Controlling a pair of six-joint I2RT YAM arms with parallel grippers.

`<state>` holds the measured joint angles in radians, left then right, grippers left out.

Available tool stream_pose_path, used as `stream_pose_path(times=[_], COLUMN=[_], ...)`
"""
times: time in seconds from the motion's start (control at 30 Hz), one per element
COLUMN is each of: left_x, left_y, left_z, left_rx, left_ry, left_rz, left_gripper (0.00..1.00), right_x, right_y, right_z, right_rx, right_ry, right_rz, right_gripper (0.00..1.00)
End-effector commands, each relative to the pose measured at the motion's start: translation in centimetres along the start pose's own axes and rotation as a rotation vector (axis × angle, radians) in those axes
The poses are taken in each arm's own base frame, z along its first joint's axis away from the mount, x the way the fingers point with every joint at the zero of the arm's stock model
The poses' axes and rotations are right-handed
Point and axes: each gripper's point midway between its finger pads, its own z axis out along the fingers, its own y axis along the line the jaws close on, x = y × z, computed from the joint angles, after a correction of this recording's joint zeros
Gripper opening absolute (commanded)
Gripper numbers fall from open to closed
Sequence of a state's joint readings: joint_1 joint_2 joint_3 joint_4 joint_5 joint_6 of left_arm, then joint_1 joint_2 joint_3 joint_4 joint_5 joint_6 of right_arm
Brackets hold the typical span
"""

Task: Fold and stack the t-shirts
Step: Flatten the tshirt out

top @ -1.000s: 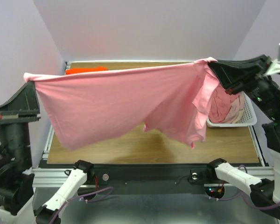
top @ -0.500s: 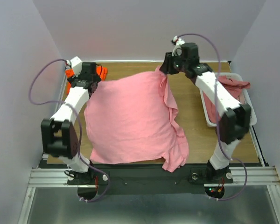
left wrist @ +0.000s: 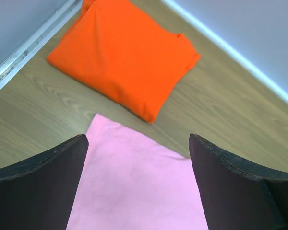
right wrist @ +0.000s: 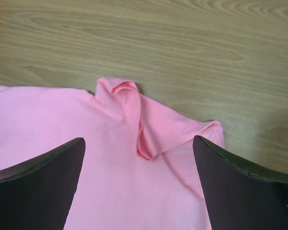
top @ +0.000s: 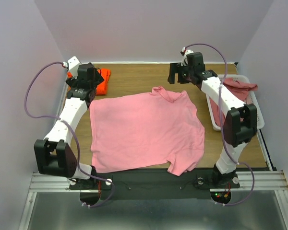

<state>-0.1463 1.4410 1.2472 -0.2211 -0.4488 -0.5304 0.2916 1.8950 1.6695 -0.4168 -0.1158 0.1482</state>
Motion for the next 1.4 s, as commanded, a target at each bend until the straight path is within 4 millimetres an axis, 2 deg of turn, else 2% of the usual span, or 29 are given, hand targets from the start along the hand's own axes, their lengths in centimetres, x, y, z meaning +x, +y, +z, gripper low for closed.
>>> stream_pose_path(times=[0.0,0.1,0.17,0.2,0.3,0.37,0.47,0.53,0.57,0.63,0.67,0.7,0.73,0.87,0.9,0.93,0.97,1.0,1.03,1.07,1.13,1.23,1.33,1.37], left_x=[3.0,5.1,8.0,8.6,10.9,12.4,13.6,14.6,14.7,15.3,15.4,15.8,16.0,16.8,17.0,17.1,17.4,17.6,17.7,18.0,18.3,18.4,18.1,18.1], left_y=[0.8,1.6,3.0,3.3,4.5,4.9,5.2,5.6,5.6,5.8,5.8,6.0,6.1,6.8,7.0,7.1,7.3,7.4,7.5,7.6,7.9,8.1,7.9,7.9], left_z=[-1.2,-1.8,-1.8,-1.8,-1.6,-1.3,-1.0,-0.8,-0.6,-0.3,-0.2,0.0,0.1,0.6,0.7,0.7,0.9,0.9,1.0,1.0,1.2,1.1,1.0,0.9], left_rx=[0.031,0.041,0.025,0.023,0.007,0.008,0.009,0.002,0.002,-0.007,-0.01,-0.017,-0.019,-0.055,-0.062,-0.064,-0.071,-0.075,-0.077,-0.083,-0.093,-0.102,-0.096,-0.094], left_ry=[0.045,0.082,0.133,0.143,0.18,0.208,0.227,0.244,0.244,0.256,0.258,0.266,0.271,0.277,0.279,0.279,0.285,0.289,0.292,0.297,0.3,0.304,0.301,0.301], left_rz=[-0.005,-0.011,0.007,0.01,0.018,0.024,0.027,0.036,0.036,0.044,0.044,0.049,0.055,0.068,0.071,0.074,0.079,0.08,0.08,0.086,0.091,0.092,0.088,0.089], left_gripper=[0.98,0.98,0.98,0.98,0.98,0.98,0.98,0.98,0.98,0.98,0.98,0.98,0.98,0.98,0.98,0.98,0.98,0.98,0.98,0.98,0.98,0.98,0.98,0.98], right_x=[0.3,3.0,4.4,4.9,6.8,9.0,10.9,10.7,11.3,10.8,9.8,10.3,10.0,7.8,5.5,5.7,3.3,4.2,2.0,2.1,0.1,-1.9,-5.2,-5.3], right_y=[3.6,4.0,3.5,3.5,4.9,4.9,4.4,4.5,4.2,4.3,4.4,4.3,4.1,2.8,3.0,2.3,2.6,1.9,1.7,1.0,0.1,-0.7,-1.2,-1.6], right_z=[-2.6,-2.2,-1.2,-0.9,0.2,1.6,3.4,4.4,5.2,6.1,6.5,7.4,7.9,10.6,10.9,12.0,12.3,13.0,13.2,14.2,15.2,15.7,14.4,14.3], right_rx=[-0.036,-0.037,-0.006,-0.005,-0.06,-0.051,-0.02,-0.02,-0.014,-0.014,-0.012,-0.002,0.006,0.092,0.094,0.13,0.127,0.15,0.156,0.185,0.196,0.182,0.186,0.206], right_ry=[-0.049,0.001,0.035,0.046,0.103,0.156,0.195,0.185,0.197,0.185,0.162,0.173,0.164,0.096,0.045,0.04,-0.014,0.0,-0.051,-0.061,-0.11,-0.148,-0.212,-0.218], right_rz=[-0.014,0.003,0.03,0.037,0.052,0.076,0.118,0.132,0.136,0.141,0.144,0.146,0.152,0.158,0.164,0.169,0.175,0.178,0.192,0.204,0.22,0.208,0.139,0.128], right_gripper=[1.0,1.0,1.0,1.0,1.0,1.0,1.0,1.0,1.0,1.0,1.0,1.0,1.0,1.0,1.0,1.0,1.0,1.0,1.0,1.0,1.0,1.0,1.0,1.0])
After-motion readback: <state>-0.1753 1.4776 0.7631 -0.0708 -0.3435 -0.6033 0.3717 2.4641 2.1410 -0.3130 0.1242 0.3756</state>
